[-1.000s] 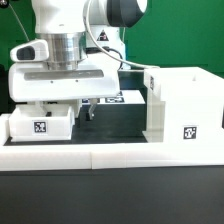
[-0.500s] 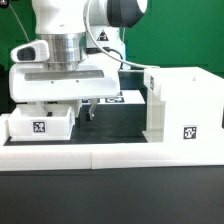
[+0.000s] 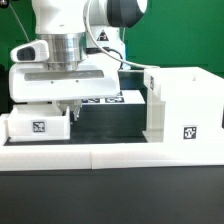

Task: Assemble drawer

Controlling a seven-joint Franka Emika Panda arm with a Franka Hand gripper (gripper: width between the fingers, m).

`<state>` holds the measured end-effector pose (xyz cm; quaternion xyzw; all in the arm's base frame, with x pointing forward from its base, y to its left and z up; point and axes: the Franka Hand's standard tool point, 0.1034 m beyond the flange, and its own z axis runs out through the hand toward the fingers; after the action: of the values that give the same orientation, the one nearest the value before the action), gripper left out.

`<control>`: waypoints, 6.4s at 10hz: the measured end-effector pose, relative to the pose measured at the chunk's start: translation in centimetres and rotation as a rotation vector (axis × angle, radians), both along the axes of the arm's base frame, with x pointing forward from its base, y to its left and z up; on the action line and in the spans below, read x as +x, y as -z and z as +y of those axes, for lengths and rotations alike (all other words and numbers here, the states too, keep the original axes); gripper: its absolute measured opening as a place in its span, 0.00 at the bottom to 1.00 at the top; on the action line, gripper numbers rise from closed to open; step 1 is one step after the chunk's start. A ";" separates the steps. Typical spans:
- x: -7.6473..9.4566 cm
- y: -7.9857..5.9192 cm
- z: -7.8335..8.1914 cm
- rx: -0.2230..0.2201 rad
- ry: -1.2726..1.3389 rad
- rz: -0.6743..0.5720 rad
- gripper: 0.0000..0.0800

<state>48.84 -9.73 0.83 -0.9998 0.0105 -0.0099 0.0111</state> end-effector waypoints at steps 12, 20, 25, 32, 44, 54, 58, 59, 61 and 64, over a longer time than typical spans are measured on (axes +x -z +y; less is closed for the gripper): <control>1.8 -2.8 4.0 0.025 -0.007 -0.018 0.05; 1.8 -2.6 5.0 0.021 -0.174 -0.017 0.05; 1.9 -2.0 5.4 -0.003 -0.573 -0.004 0.05; 1.9 -1.8 4.8 -0.033 -1.031 0.010 0.05; 3.2 -1.7 6.1 -0.045 -1.496 0.069 0.05; 4.5 -1.6 6.5 -0.033 -1.504 0.079 0.05; 5.4 -1.7 7.5 -0.032 -1.508 0.070 0.05; 5.3 -1.7 7.6 -0.033 -1.501 0.068 0.05; 5.4 -1.6 7.4 -0.036 -1.499 0.064 0.05; 5.0 -1.1 7.8 -0.072 -1.511 0.024 0.05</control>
Offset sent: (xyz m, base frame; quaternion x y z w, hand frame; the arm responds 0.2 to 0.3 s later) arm 0.0000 0.0000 0.0000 0.0000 0.0000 0.0000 1.0000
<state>53.85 -1.93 1.93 -0.7347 -0.6781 0.0108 -0.0181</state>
